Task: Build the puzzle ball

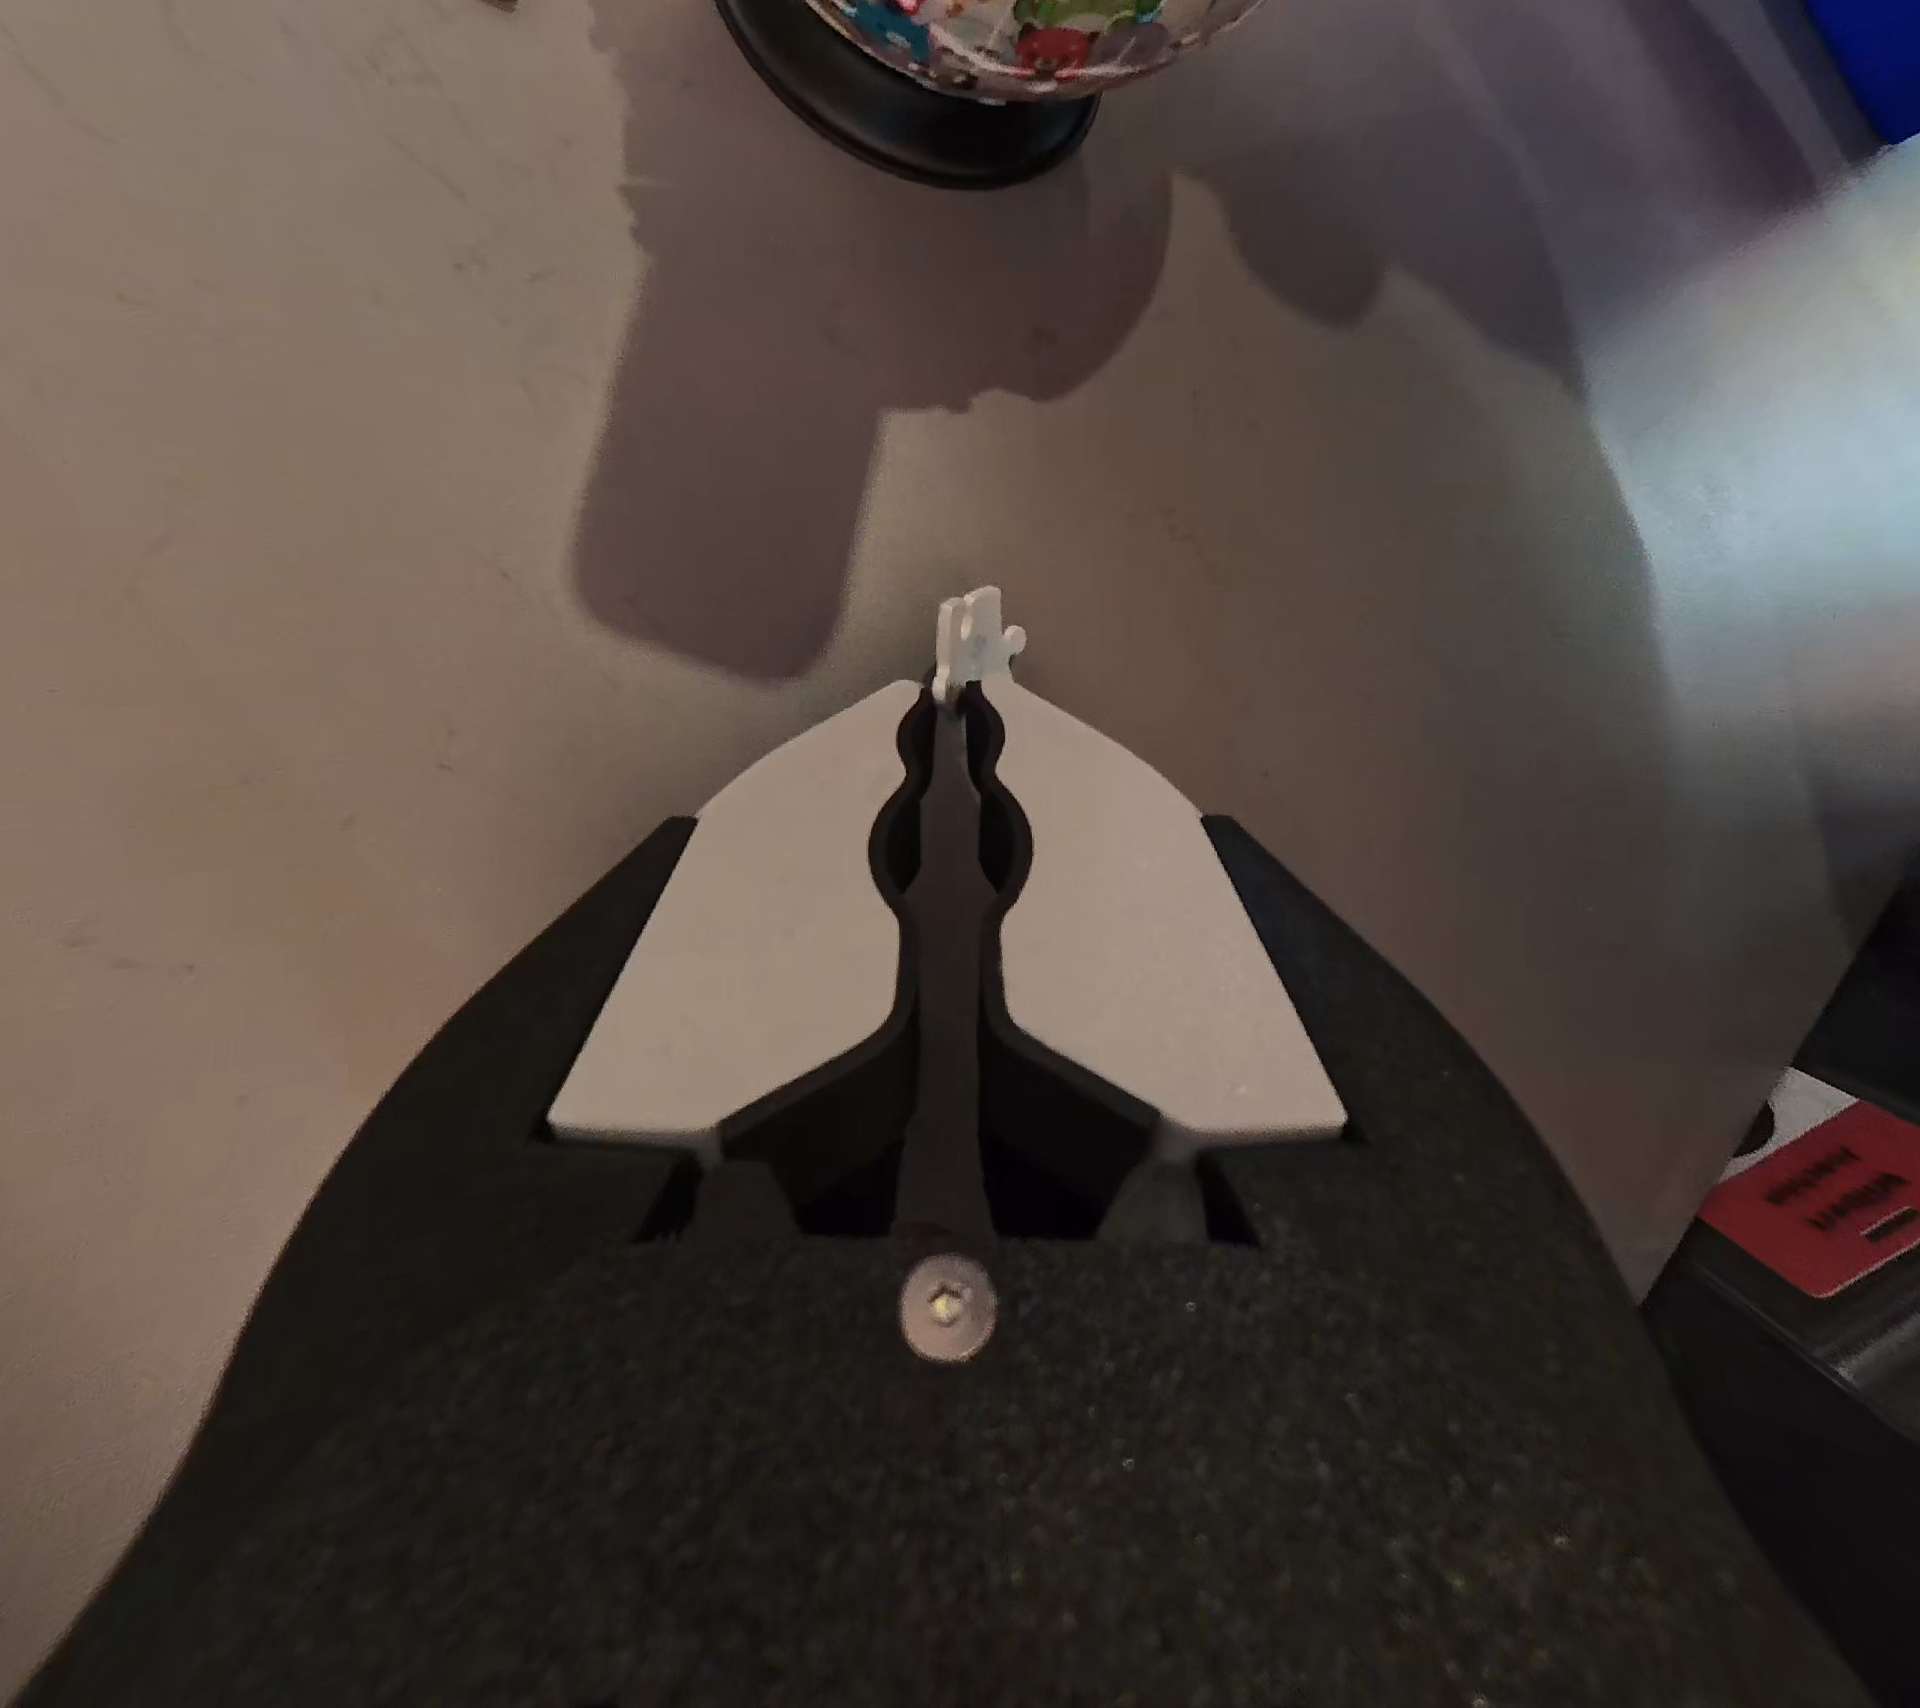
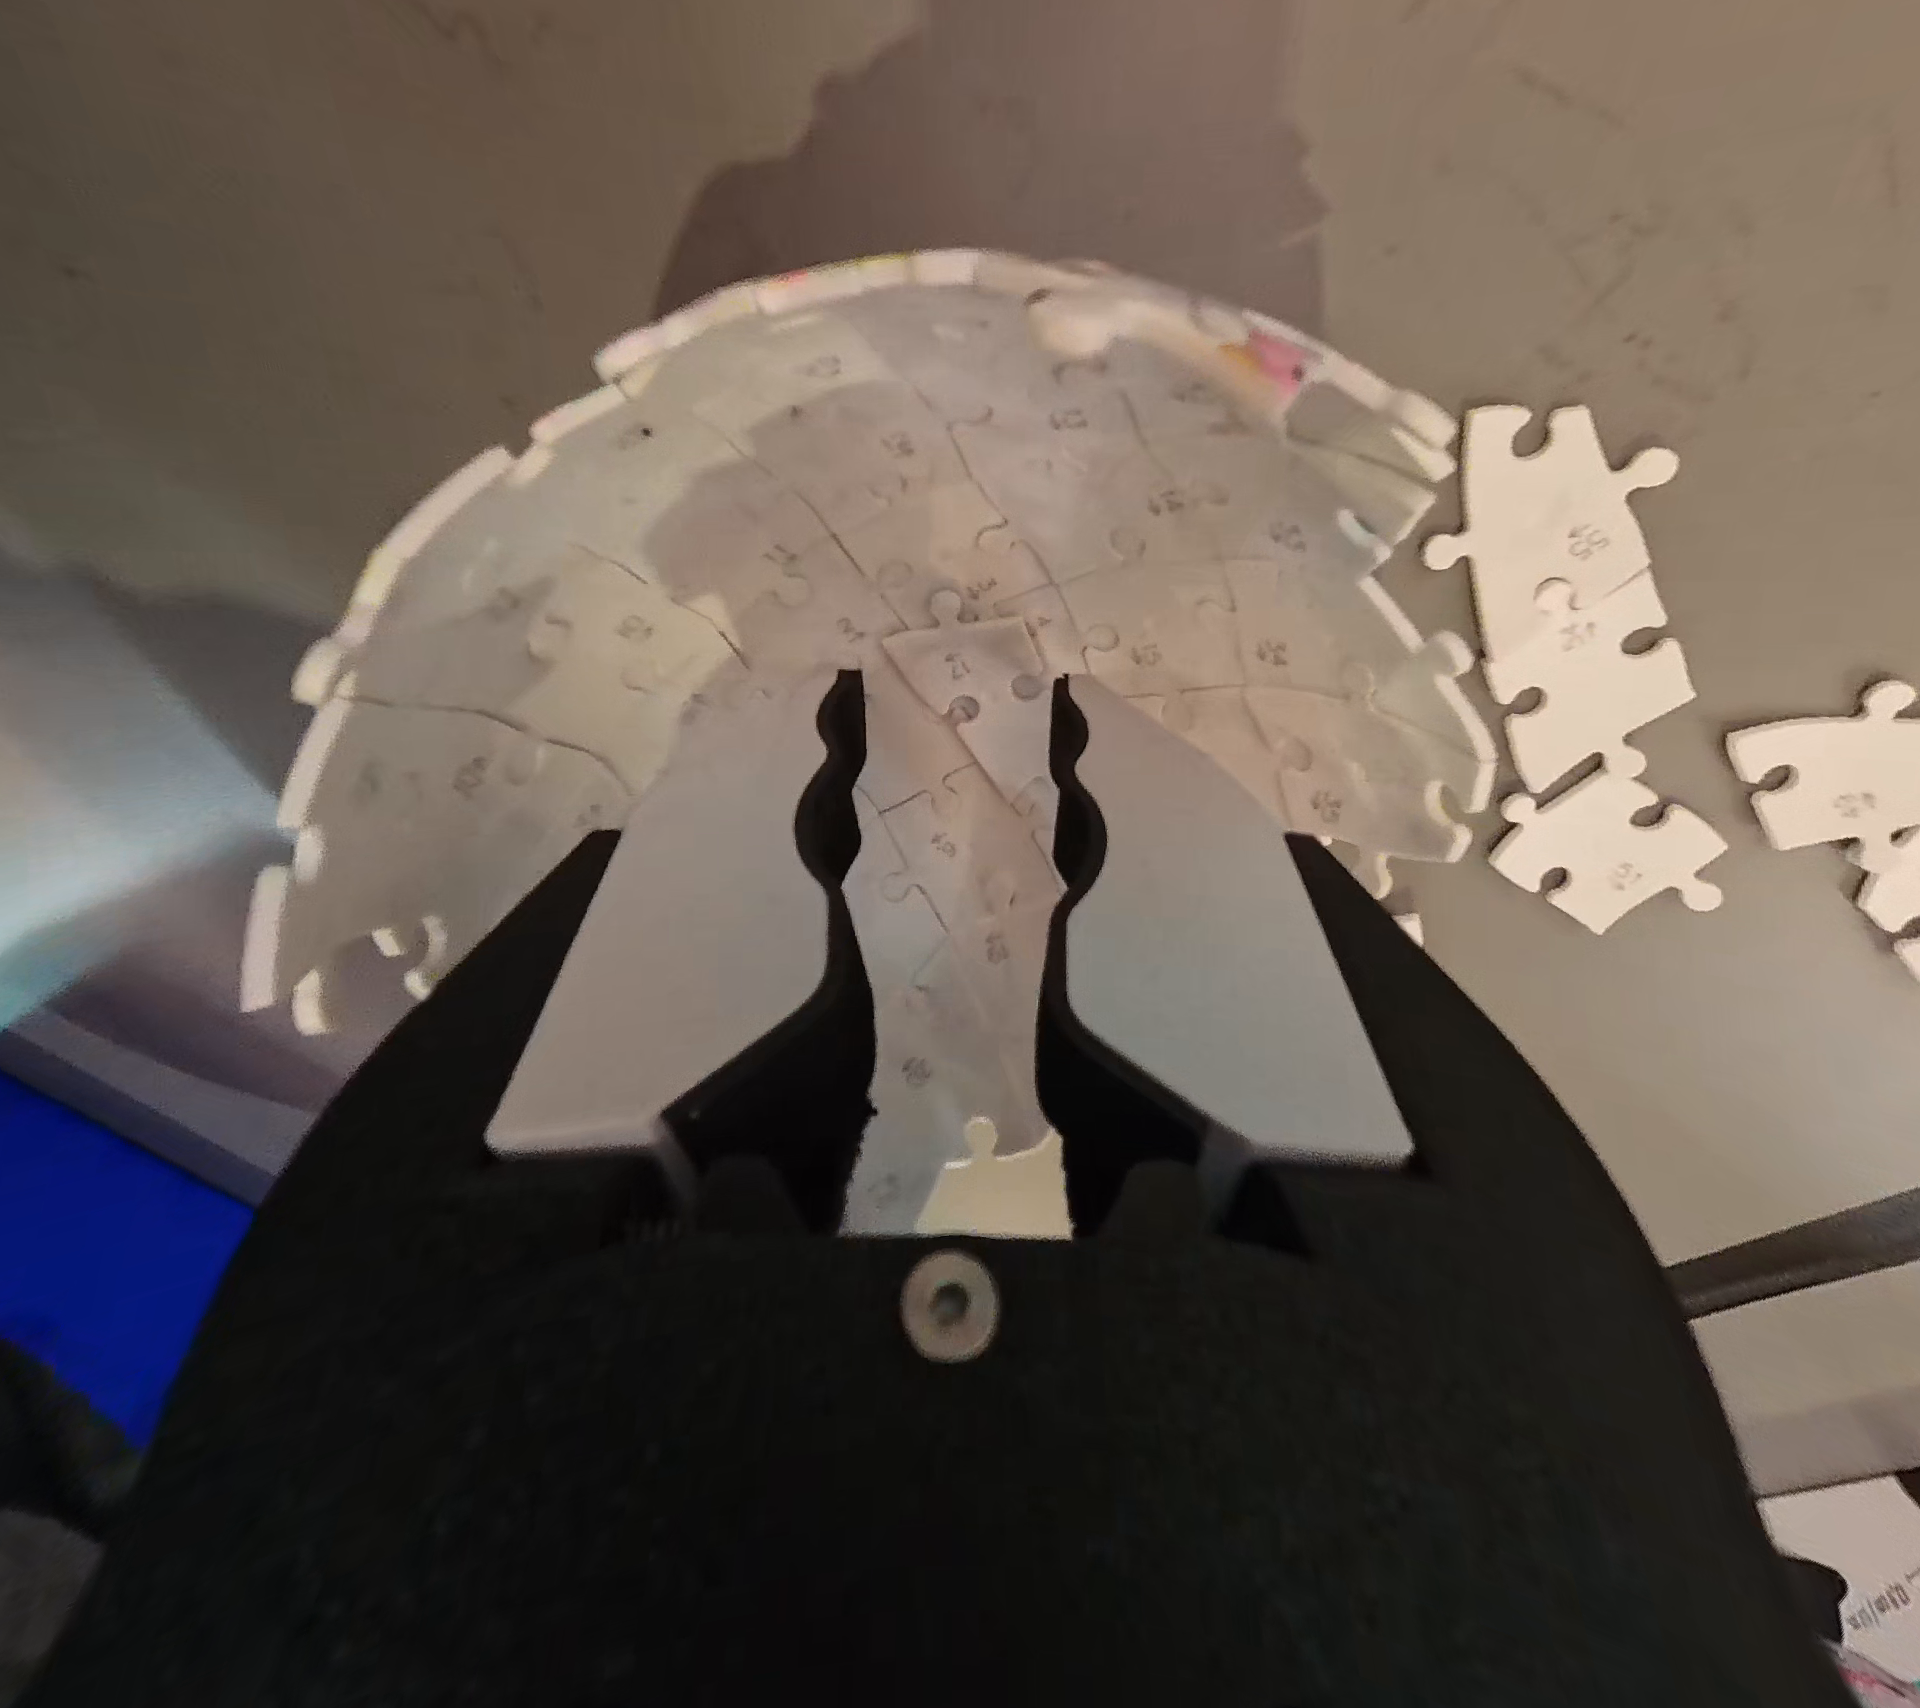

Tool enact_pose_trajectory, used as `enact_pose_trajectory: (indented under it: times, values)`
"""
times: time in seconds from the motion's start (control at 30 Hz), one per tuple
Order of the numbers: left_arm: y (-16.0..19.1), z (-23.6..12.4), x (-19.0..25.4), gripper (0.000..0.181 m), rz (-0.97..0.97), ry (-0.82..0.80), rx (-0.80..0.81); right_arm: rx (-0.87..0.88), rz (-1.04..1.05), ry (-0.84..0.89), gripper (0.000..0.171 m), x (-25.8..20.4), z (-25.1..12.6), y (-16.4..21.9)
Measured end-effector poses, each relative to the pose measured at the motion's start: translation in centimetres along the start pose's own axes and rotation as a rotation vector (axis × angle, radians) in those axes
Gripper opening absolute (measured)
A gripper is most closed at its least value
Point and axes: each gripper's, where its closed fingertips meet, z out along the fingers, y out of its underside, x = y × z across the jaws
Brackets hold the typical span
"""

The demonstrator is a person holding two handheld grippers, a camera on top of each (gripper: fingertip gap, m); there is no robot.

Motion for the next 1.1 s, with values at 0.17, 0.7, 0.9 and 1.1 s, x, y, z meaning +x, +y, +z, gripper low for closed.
enact_pose_trajectory:
  times: [0.17,0.7,0.9,1.1]
  values:
    - [0.1,0.1,0.0,0.006,0.002,0.0,-0.006,-0.016,-0.018,-0.005,0.032,0.2,0.3,0.1]
    - [0.2,0.2,0.0,0.007,0.007,0.001,-0.011,-0.035,-0.063,0.05,0.025,0.4,0.5,0.5]
    - [0.2,0.2,0.0,0.007,0.005,0.004,-0.011,-0.038,-0.061,0.058,0.025,0.4,0.3,0.6]
    - [0.2,0.2,0.0,0.007,0.006,0.004,-0.01,-0.029,-0.056,0.093,0.011,0.5,-1.3,0.7]
